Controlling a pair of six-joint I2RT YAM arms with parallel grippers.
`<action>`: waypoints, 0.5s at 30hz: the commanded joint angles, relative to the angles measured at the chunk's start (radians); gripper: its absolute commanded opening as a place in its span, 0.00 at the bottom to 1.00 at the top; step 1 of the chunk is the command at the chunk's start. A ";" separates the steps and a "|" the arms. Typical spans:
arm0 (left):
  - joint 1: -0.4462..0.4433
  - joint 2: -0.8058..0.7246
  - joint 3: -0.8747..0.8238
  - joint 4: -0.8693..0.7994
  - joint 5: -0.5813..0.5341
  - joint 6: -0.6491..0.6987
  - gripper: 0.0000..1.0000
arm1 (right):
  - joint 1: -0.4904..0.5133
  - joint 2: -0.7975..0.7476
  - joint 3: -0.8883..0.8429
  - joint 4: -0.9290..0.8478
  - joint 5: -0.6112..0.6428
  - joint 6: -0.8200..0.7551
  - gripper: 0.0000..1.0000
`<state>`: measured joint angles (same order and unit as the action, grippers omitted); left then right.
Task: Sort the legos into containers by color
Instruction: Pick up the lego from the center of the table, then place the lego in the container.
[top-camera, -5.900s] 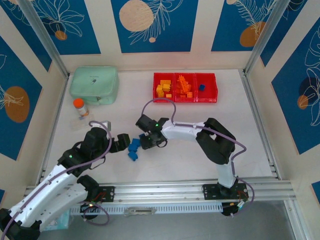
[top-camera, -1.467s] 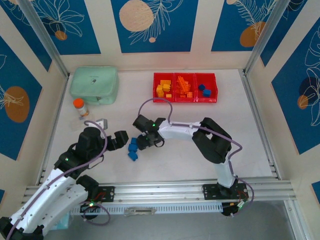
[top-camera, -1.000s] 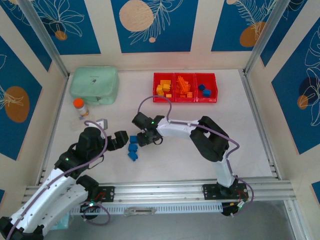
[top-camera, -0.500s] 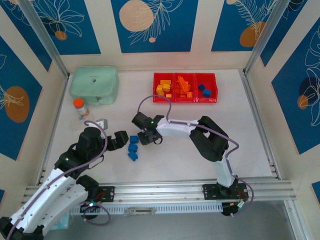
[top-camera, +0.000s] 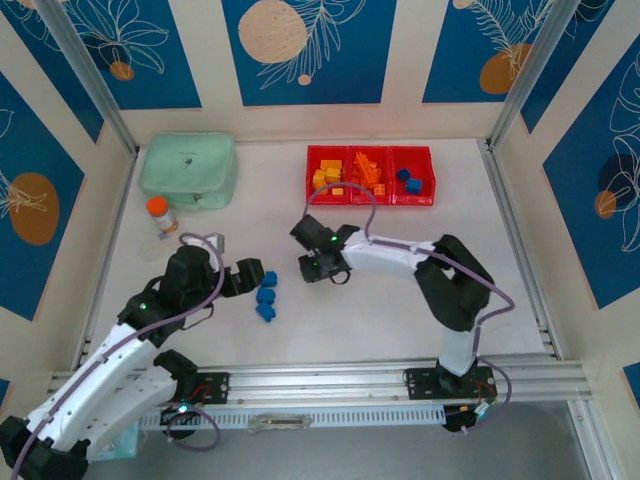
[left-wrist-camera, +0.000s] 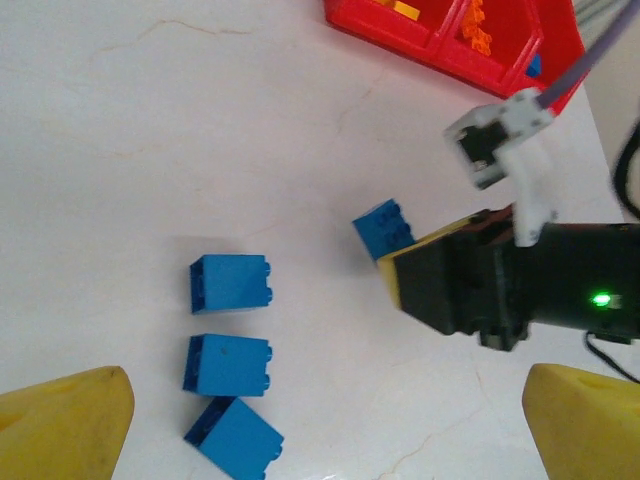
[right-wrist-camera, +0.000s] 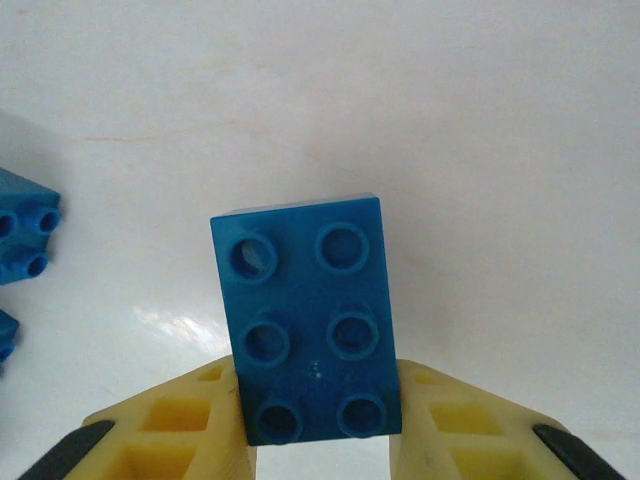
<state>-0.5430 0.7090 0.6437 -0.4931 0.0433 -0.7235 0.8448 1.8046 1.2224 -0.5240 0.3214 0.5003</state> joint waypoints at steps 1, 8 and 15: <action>0.008 0.037 0.034 0.085 0.070 0.025 0.99 | -0.065 -0.101 -0.055 -0.024 -0.007 0.035 0.32; -0.025 0.187 0.068 0.225 0.115 0.026 0.99 | -0.300 -0.213 -0.086 -0.040 -0.009 0.008 0.32; -0.088 0.375 0.146 0.341 0.119 0.028 0.99 | -0.516 -0.170 0.045 -0.027 0.008 -0.009 0.32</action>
<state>-0.6086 1.0424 0.7387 -0.2409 0.1333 -0.7162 0.3763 1.6207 1.2026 -0.5587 0.3294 0.5014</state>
